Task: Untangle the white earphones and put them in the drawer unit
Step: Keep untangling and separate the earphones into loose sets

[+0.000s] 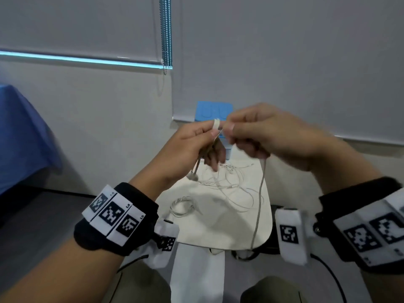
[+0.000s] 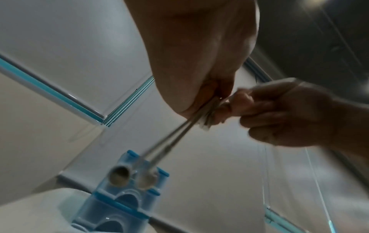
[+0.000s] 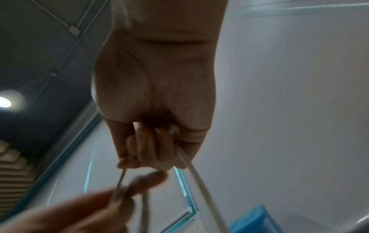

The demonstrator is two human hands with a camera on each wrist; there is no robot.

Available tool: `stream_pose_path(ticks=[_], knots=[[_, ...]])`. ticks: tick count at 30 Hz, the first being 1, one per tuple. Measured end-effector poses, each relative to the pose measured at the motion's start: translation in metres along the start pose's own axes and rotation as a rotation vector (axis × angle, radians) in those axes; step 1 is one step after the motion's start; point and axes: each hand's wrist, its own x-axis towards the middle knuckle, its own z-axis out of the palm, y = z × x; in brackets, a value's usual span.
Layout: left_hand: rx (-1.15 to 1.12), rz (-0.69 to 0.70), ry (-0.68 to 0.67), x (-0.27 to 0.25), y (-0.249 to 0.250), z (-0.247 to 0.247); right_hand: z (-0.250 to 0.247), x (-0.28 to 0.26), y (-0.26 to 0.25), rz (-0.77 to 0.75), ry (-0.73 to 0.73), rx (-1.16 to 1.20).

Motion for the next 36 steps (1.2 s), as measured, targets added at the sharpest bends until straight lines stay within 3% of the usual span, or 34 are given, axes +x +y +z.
stream_pose_path(ticks=[4, 8, 13, 17, 22, 25, 27, 30, 36], knots=[[-0.184, -0.012, -0.087, -0.001, 0.011, -0.001, -0.013, 0.010, 0.013, -0.029, 0.184, 0.101], [-0.326, -0.030, -0.098, 0.001, 0.018, -0.006, 0.002, 0.009, 0.039, 0.025, 0.221, 0.215], [-0.344, -0.027, 0.119, 0.006, 0.011, 0.002, 0.037, -0.004, 0.045, 0.163, -0.054, 0.023], [-0.213, -0.036, 0.146, 0.004, -0.006, 0.007, 0.025, -0.010, 0.019, 0.147, -0.211, -0.174], [0.005, -0.002, 0.049, 0.000, 0.001, 0.006, -0.015, -0.005, -0.005, 0.013, 0.043, -0.071], [-0.015, 0.005, -0.007, 0.000, 0.008, 0.004, -0.025, 0.003, 0.004, -0.008, 0.190, -0.021], [-0.106, 0.021, -0.069, 0.000, 0.012, 0.001, -0.020, 0.007, 0.017, 0.010, 0.209, 0.043], [-0.275, 0.047, -0.041, 0.001, 0.020, 0.000, -0.003, 0.006, 0.037, 0.074, 0.143, 0.114], [-0.266, 0.097, 0.072, 0.003, 0.019, 0.011, 0.015, -0.013, 0.035, 0.123, -0.186, 0.004]])
